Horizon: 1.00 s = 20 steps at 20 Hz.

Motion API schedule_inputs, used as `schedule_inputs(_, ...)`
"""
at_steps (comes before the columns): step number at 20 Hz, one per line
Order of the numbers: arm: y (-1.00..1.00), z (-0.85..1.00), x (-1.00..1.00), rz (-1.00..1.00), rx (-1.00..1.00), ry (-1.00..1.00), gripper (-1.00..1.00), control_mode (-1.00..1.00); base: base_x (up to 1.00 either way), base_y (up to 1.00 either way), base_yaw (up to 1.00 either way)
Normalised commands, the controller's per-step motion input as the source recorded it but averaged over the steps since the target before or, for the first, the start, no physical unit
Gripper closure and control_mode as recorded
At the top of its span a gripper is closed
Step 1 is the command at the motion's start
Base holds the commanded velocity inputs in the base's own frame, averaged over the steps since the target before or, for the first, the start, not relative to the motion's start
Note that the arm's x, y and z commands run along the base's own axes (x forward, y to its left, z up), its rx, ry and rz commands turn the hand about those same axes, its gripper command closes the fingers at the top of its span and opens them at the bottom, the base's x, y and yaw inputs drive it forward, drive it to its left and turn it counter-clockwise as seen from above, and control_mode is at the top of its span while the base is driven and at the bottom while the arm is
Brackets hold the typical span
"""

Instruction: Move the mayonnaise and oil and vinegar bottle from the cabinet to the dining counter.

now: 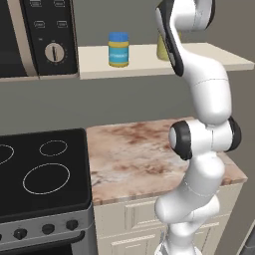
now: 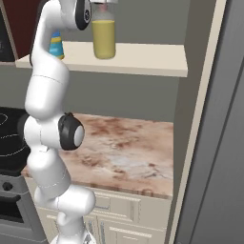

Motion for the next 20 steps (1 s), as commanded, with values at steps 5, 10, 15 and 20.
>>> schedule_inputs(5,-0.01,-0.12,0.15,0.00,0.00,0.00,-1.00,-1.00,0.00,0.00,0.00)
schedule_inputs(10,0.00,-0.16,0.24,0.00,0.00,0.01,-1.00,-1.00,0.00,0.00,0.00)
schedule_inputs(15,0.00,-0.21,0.16,0.00,-0.01,0.00,-1.00,-1.00,0.00,0.00,0.00)
schedule_inputs(20,0.00,-0.16,0.01,0.00,0.00,0.00,-1.00,-1.00,0.00,0.00,0.00)
